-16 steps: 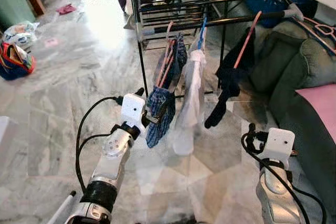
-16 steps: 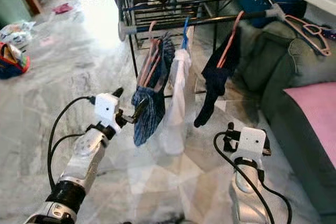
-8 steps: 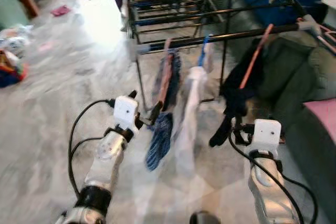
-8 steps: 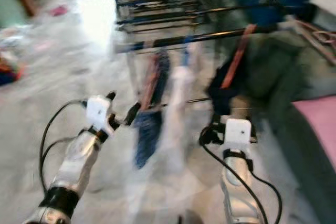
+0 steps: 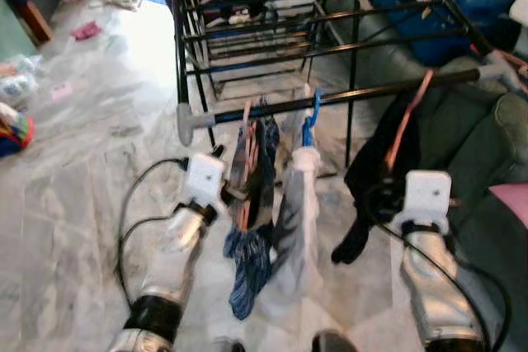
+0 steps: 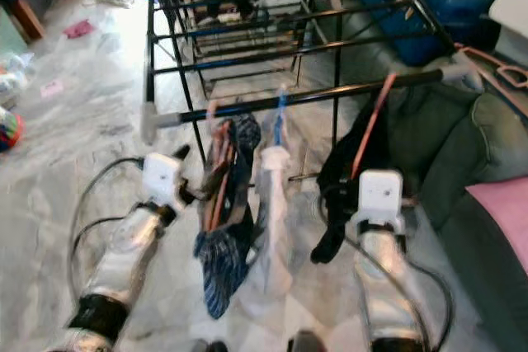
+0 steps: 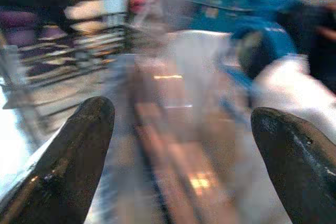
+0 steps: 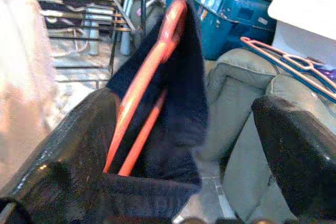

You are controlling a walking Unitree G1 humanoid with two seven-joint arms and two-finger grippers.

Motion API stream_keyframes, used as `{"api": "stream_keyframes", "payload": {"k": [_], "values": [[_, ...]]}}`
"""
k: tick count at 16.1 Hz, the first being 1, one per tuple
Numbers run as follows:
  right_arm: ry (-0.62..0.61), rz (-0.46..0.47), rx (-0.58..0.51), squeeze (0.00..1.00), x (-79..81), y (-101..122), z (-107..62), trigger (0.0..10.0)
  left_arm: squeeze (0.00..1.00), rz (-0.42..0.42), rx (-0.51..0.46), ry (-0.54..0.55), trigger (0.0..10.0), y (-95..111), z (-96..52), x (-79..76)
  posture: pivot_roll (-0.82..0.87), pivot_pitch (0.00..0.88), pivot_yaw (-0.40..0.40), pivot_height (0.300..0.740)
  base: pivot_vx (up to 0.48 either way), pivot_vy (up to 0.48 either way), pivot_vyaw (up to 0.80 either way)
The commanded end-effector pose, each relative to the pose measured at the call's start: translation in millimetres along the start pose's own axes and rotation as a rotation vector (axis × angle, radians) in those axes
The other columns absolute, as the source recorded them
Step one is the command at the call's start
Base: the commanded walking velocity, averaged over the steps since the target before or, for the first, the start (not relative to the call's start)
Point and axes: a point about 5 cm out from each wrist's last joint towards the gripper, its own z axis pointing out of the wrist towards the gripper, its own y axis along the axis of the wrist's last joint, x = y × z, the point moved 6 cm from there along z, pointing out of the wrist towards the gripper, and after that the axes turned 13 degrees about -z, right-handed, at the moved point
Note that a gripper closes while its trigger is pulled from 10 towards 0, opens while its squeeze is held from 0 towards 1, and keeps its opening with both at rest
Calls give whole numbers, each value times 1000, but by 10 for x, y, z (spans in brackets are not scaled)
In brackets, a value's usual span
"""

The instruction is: Hang hanger

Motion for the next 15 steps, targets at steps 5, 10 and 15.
{"api": "stream_keyframes", "payload": {"k": [5, 10, 15], "values": [[10, 49, 9, 0, -7, 83, 136, 10000, 0, 5, 30, -5, 10000, -60, -126, 53, -63, 208, 42, 740, 0, 0, 0], [18, 10, 52, 0, -32, 88, 338, 10000, 0, 9, 38, -8, 10000, -65, -148, 45, -52, 219, 42, 740, 0, 0, 0], [104, 36, 129, 0, -37, 7, 547, 0, 0, 8, 50, -12, 10000, -82, -150, 37, -56, 225, 44, 740, 0, 0, 0]]}}
